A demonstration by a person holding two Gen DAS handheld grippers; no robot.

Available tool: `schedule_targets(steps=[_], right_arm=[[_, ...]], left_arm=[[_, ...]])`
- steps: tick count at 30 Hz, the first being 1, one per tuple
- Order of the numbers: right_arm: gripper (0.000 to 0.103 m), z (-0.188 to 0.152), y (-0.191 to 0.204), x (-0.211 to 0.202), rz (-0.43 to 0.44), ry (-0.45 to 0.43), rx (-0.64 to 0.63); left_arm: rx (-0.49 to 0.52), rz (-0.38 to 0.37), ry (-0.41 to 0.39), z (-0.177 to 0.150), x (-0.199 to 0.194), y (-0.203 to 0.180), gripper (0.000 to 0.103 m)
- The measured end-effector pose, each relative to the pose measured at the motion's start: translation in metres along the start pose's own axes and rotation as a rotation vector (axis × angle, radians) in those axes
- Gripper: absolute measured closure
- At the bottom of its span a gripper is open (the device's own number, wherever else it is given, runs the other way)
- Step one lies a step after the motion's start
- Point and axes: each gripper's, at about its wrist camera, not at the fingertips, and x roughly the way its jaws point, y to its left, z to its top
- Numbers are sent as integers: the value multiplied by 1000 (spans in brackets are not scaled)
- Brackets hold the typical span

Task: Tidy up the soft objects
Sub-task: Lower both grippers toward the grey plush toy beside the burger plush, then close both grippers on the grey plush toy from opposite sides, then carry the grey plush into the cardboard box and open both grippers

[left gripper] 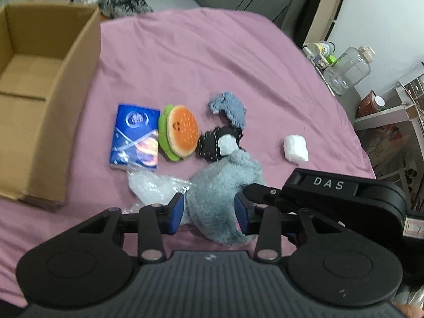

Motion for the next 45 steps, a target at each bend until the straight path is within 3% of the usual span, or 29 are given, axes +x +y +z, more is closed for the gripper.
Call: schedule_targets(steps=[3, 6, 12, 23, 45], right_arm=[[64, 2, -2, 7, -4, 12, 16], [66, 2, -1, 13, -14, 12, 23], [79, 0, 0, 4, 32, -12, 16], [85, -11, 21, -24, 181, -65, -72], [85, -57, 105, -56, 295, -92, -219]], left_arm=[[-17, -1, 21, -2, 13, 0, 63], [-49, -1, 38, -4, 24, 3, 75], [-66, -13, -12, -3, 18, -1, 85], [-40, -20, -139, 8, -30, 0, 85], [-90, -19, -296, 18, -124, 45, 86]])
